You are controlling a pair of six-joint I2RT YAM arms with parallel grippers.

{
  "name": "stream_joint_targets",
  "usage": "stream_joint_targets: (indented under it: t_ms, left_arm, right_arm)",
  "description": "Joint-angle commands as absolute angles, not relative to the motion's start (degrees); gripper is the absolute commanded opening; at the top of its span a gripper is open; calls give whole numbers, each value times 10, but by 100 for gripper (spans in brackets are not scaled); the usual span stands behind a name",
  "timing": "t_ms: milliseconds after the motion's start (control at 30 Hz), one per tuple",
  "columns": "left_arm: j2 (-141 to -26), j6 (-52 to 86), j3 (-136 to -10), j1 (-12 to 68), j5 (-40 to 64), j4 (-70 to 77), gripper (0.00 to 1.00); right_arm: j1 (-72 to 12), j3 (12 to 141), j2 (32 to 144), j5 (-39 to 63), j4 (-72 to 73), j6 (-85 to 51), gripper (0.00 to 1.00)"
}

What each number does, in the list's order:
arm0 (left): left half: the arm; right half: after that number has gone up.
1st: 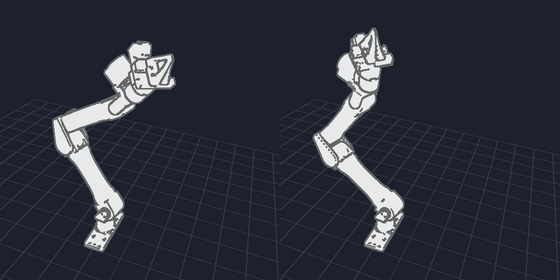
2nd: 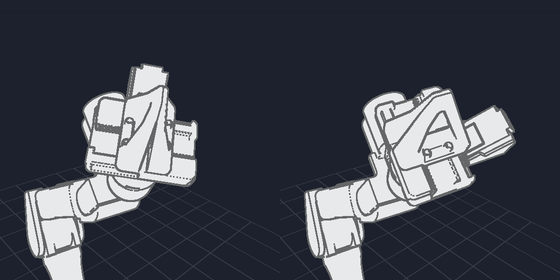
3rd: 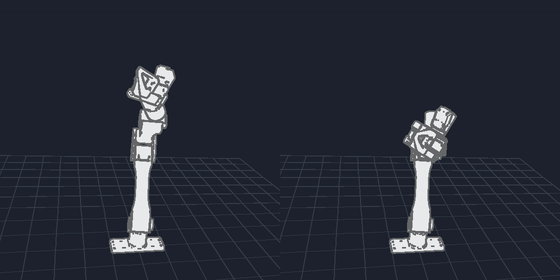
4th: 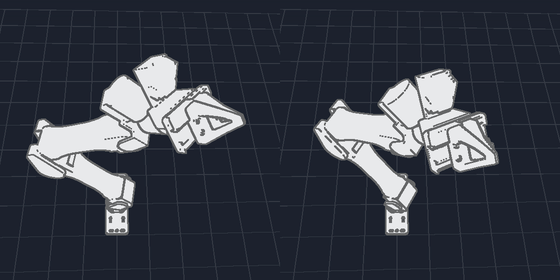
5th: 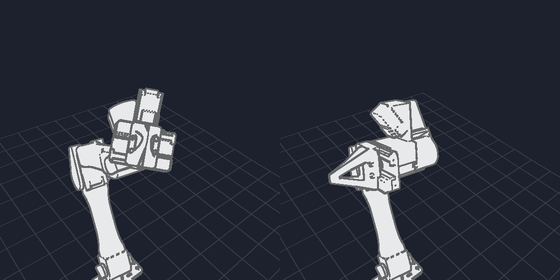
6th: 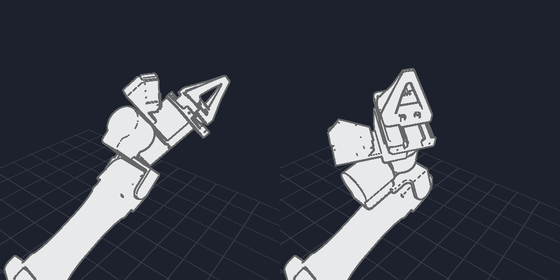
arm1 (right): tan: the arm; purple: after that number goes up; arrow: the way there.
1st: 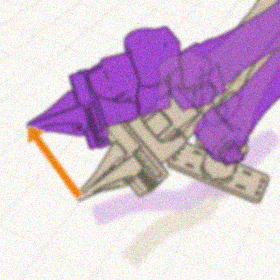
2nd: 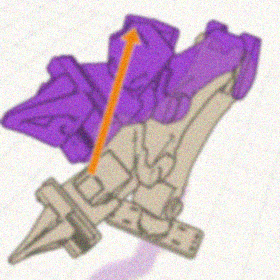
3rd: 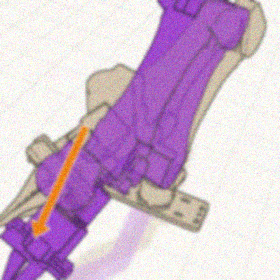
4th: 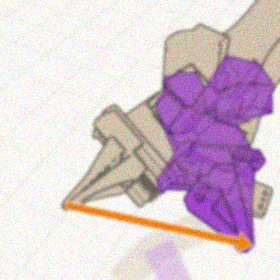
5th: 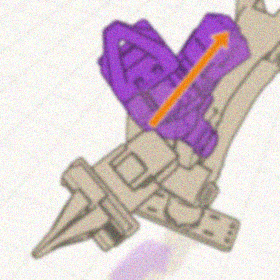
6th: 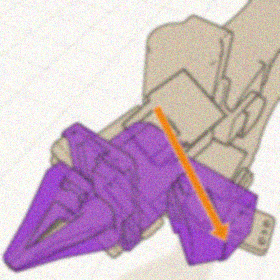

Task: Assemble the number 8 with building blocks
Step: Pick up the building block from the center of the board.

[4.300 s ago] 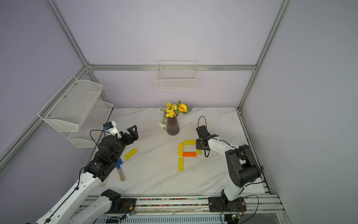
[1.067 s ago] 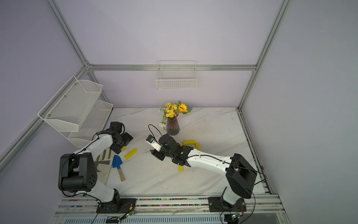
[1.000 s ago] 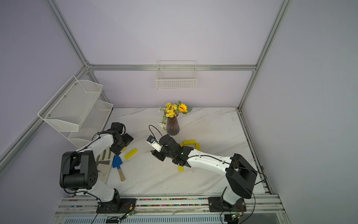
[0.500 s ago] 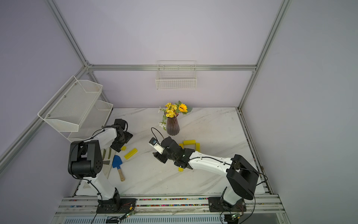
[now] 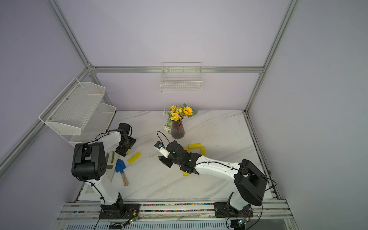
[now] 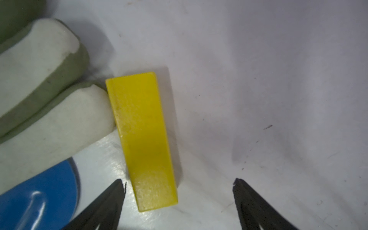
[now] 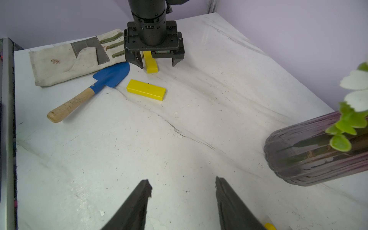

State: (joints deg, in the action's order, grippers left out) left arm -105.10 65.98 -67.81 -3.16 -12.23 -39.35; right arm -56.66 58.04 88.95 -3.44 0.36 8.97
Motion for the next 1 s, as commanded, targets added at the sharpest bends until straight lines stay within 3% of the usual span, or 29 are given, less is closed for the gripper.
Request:
stream_joint_targets:
  t_ms: [0,633,967]
  left_arm:
    - [-1058,683,-671,-38,-129,-383,80]
    - [-1058,705,-644,-36,-101,-352,9]
    - [-1007,660,-666,32,-109,-368,5]
  right_arm:
    - [-566,574,871,-46,7,79,58]
    - [-566,566,879,-59,7,73,58]
    - [-566,575,856,-104,4,58,57]
